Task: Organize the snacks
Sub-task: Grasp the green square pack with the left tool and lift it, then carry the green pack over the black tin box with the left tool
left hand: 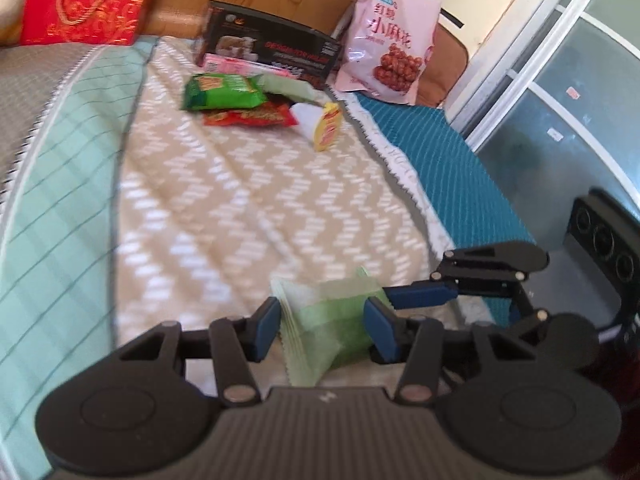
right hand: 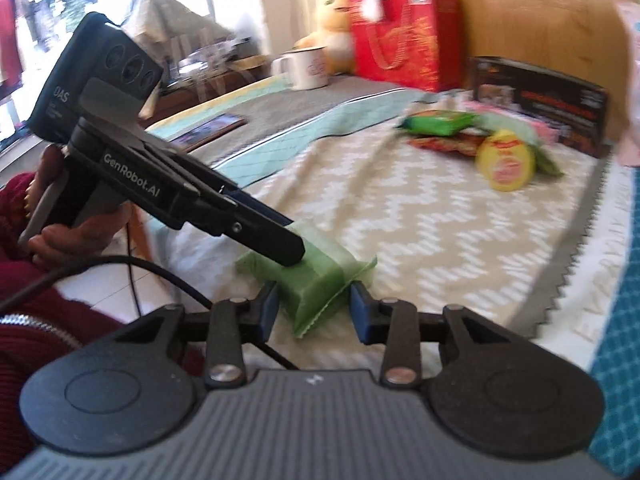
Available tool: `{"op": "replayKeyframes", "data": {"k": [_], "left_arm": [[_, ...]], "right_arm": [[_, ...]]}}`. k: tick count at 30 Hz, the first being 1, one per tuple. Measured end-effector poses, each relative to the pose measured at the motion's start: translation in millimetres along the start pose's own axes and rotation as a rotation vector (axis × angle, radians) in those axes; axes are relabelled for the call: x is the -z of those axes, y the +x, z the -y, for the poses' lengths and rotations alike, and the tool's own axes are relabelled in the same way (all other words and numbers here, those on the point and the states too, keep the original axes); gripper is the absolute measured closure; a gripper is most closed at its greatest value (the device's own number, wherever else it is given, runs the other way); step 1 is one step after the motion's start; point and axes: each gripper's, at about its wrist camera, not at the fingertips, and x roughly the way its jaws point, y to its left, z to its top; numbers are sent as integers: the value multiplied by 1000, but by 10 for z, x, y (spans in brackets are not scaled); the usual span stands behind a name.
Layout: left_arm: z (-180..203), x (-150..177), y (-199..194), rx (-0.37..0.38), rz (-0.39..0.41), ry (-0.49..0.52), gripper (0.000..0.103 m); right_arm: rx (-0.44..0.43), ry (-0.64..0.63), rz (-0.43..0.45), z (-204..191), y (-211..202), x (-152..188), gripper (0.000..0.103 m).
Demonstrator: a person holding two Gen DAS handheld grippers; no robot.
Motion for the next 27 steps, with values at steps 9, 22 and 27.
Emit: {"op": "replayKeyframes", "data": {"k": [9, 22, 27], "left_arm": [[-305, 154, -336, -116, 60, -102, 56], [-468, -217, -66, -59, 109, -174, 57], [-290, -553, 337, -8, 72, -113, 56]], "right_arm": [[-131, -104, -37, -231, 412, -253, 67], [-56, -69, 0, -44, 432, -398, 69], [59, 0, 37, 201, 253, -352, 70]]}}
